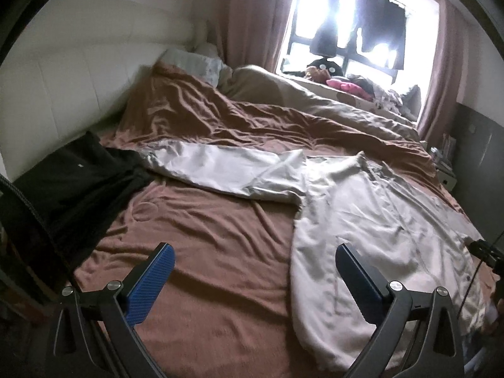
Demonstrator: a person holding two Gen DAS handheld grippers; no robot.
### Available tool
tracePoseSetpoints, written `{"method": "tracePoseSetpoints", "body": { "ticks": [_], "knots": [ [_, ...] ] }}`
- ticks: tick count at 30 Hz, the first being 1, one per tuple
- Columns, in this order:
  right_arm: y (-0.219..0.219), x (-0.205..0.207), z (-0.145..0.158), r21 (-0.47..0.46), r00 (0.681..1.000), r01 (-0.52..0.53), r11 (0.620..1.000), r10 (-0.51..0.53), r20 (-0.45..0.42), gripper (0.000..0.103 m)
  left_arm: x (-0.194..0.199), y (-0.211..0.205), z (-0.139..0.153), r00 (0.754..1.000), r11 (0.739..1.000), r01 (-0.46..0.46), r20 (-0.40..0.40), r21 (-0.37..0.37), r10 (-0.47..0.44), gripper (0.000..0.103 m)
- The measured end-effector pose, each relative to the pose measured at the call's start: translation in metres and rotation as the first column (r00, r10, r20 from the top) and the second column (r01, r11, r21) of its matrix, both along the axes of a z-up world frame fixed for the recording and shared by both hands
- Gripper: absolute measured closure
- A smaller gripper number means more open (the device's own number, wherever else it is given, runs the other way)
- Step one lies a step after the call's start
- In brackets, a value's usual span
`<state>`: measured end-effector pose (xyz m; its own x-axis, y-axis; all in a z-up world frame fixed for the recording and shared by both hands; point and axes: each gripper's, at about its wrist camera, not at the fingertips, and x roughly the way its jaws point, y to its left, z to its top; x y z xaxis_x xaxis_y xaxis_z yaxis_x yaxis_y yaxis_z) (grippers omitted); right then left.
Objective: Fold large clothes
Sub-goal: 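Move both tools down toward the beige jacket's sleeve and body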
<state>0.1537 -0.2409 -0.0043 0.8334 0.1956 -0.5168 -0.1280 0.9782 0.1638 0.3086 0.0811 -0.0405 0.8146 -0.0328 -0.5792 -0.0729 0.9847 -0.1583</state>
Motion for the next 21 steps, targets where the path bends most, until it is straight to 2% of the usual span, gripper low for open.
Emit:
{"method": "tracePoseSetpoints", "body": {
  "ticks": [6, 9, 12, 17, 21],
  "knots": [
    [0.01, 0.042, -0.005, 0.008, 0.999, -0.012, 1.0, 0.012, -0.031, 0.001, 0.05, 0.027, -0.009, 0.999, 0.999, -0.032, -0.021, -0.026, 0.031, 0.008],
    [0.016, 0.063, -0.007, 0.02, 0.999, -0.02, 1.0, 0.021, -0.048, 0.01, 0.073, 0.041, -0.013, 0.999, 0.999, -0.042, -0.018, -0.034, 0.041, 0.013],
    [0.022, 0.082, -0.011, 0.034, 0.998, -0.028, 0.999, 0.03, -0.061, 0.015, 0.099, 0.054, -0.018, 0.999, 0.998, -0.047, -0.031, -0.045, 0.045, 0.016],
    [0.03, 0.112, -0.019, 0.051, 0.995, -0.034, 0.998, 0.039, -0.089, 0.019, 0.145, 0.076, -0.035, 0.993, 0.996, -0.066, -0.097, -0.064, 0.06, 0.023],
    [0.038, 0.136, -0.026, 0.063, 0.992, -0.042, 0.997, 0.049, -0.114, 0.024, 0.177, 0.091, -0.05, 0.989, 0.994, -0.083, -0.131, -0.076, 0.072, 0.025]
  ]
}}
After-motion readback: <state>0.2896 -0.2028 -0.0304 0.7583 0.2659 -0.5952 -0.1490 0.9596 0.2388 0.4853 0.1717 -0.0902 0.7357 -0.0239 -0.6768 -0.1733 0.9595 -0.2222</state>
